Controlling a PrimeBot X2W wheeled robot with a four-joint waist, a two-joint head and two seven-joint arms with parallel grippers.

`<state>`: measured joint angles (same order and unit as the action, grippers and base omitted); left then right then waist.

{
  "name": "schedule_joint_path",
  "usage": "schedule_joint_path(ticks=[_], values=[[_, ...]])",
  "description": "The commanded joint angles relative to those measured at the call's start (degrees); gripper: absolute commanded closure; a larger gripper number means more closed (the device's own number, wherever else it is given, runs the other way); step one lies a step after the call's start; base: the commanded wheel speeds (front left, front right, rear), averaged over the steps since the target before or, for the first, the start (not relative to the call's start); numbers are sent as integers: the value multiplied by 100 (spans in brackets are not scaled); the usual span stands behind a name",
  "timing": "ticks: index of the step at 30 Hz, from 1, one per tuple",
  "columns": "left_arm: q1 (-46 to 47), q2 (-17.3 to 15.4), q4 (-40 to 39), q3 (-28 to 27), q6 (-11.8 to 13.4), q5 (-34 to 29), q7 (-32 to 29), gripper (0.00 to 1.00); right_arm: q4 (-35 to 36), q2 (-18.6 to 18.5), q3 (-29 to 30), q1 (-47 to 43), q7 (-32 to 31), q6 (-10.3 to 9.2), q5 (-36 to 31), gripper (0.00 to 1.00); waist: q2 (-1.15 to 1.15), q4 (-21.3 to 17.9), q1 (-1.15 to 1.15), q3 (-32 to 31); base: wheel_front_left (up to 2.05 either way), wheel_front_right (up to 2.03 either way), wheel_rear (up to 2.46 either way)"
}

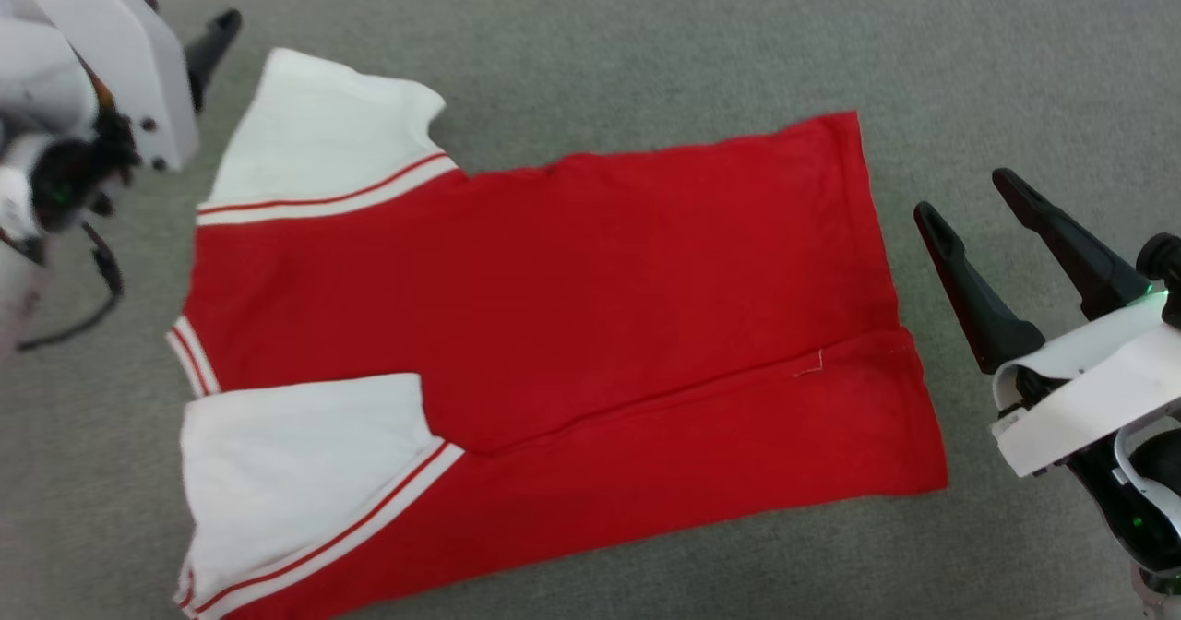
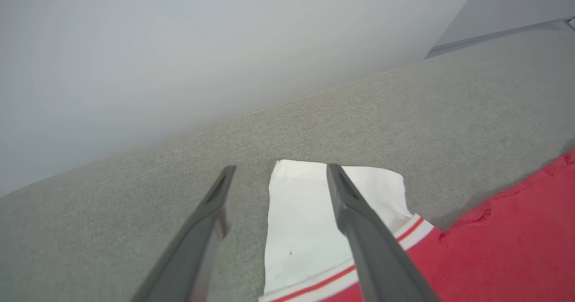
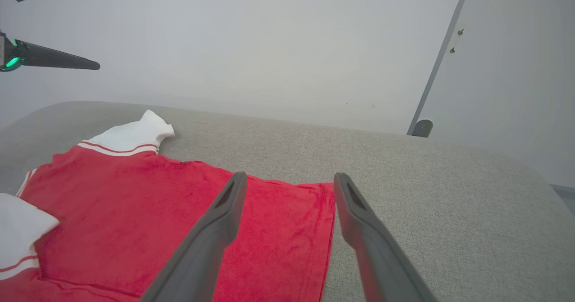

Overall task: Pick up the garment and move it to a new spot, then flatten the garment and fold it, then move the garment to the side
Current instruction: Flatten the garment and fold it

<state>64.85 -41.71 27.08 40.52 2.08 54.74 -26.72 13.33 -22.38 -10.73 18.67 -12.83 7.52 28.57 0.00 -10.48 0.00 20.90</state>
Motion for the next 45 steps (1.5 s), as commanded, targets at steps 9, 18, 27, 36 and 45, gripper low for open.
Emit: schedule_joint_path(ticks=[9, 18, 27, 36, 45], values=[[861, 27, 936, 124, -184, -139, -631, 0, -164, 166, -188, 214, 351, -6, 172, 0, 0, -543, 0, 874, 0, 0, 0], [1098, 150, 1607, 288, -115, -108, -1232, 0, -304, 155, -292, 325, 469, -6, 259, 0, 0, -611, 0, 1082, 0, 0, 0], [903, 405, 2162, 427, 23, 123, -2032, 0, -348, 153, -279, 438, 416, -6, 320, 0, 0, -616, 0, 1176, 0, 0, 0], [880, 639, 2174, 347, -209, 330, -1902, 100, -454, 156, -227, 553, 118, -6, 476, 0, 0, -579, 0, 1188, 0, 0, 0], [1072, 805, 2361, 333, -201, 322, -1748, 100, -834, 21, -368, 1319, -1210, -6, 484, 0, 0, -439, 0, 1129, 0, 0, 0]])
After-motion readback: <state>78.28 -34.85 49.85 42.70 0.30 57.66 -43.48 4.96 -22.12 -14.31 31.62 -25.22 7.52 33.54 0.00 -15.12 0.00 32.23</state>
